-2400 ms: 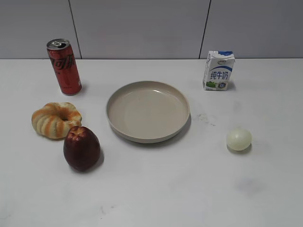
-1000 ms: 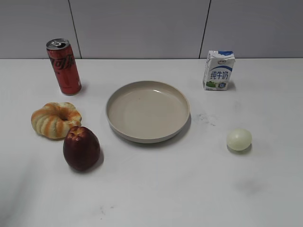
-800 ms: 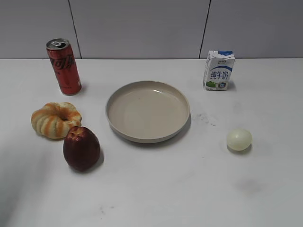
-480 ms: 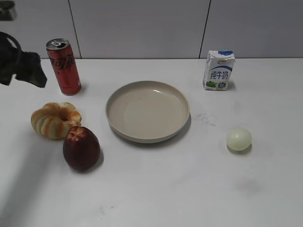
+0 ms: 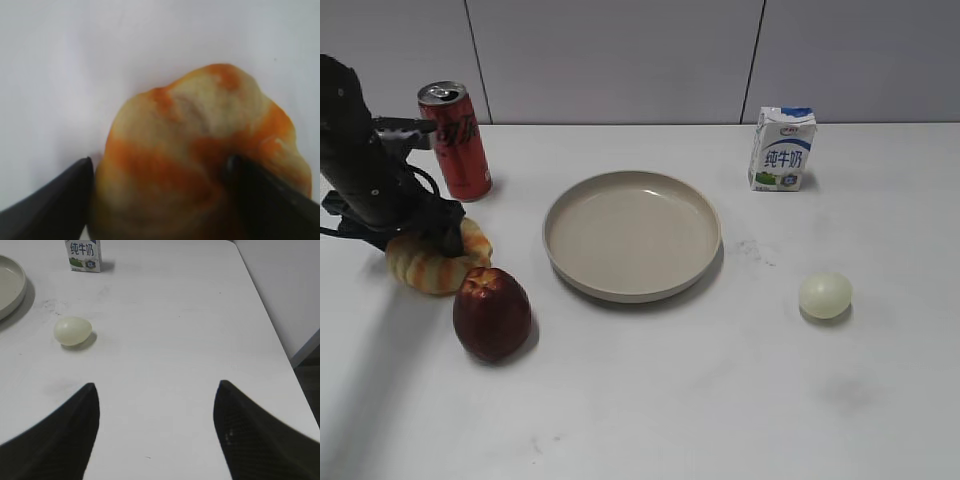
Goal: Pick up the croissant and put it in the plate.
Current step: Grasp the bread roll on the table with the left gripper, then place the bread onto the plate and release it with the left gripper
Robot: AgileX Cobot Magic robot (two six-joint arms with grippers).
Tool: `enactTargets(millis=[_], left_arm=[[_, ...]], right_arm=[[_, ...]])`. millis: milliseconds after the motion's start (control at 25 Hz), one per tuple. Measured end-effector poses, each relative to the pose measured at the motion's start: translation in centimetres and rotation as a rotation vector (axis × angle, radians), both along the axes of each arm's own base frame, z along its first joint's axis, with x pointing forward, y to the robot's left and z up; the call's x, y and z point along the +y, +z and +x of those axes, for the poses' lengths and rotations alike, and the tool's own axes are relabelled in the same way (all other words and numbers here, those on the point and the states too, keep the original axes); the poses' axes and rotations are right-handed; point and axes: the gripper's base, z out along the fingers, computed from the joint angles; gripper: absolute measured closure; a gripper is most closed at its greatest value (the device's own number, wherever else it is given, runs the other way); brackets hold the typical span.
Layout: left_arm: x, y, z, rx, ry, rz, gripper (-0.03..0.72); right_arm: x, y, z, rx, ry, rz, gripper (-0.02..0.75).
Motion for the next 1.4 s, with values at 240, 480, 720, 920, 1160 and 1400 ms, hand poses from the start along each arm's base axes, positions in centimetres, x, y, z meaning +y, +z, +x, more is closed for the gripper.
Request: enactTargets(millis=[240, 480, 720, 920, 1160, 1400], left_arm=[[-0.1, 0.1, 0.0, 0.011, 0.010, -0.013, 0.479], [-0.2, 3.0, -0.8, 0.004, 0.011, -0.039, 0.502], [-3.2, 9.9, -2.5, -0.162, -0.049, -0.123, 0.502], [-8.3, 14.1, -2.7, -0.294, -0.174, -0.185, 0.502], [-13.7, 14.8, -1.4, -0.370, -0.265, -0.241, 0.502], [-17.1, 8.6, 0.2, -0.262, -0.305, -0.206, 0.502]], right_arm=[[0.0, 0.0, 0.0, 0.000, 0.000, 0.000, 0.197], [0.0, 0.0, 0.0, 0.000, 0.000, 0.000, 0.197], [0.0, 0.0, 0.0, 0.000, 0.000, 0.000, 0.197], [0.0, 0.0, 0.0, 0.000, 0.000, 0.000, 0.197], [0.0, 0.0, 0.0, 0.000, 0.000, 0.000, 0.197], [0.0, 0.0, 0.0, 0.000, 0.000, 0.000, 0.197]])
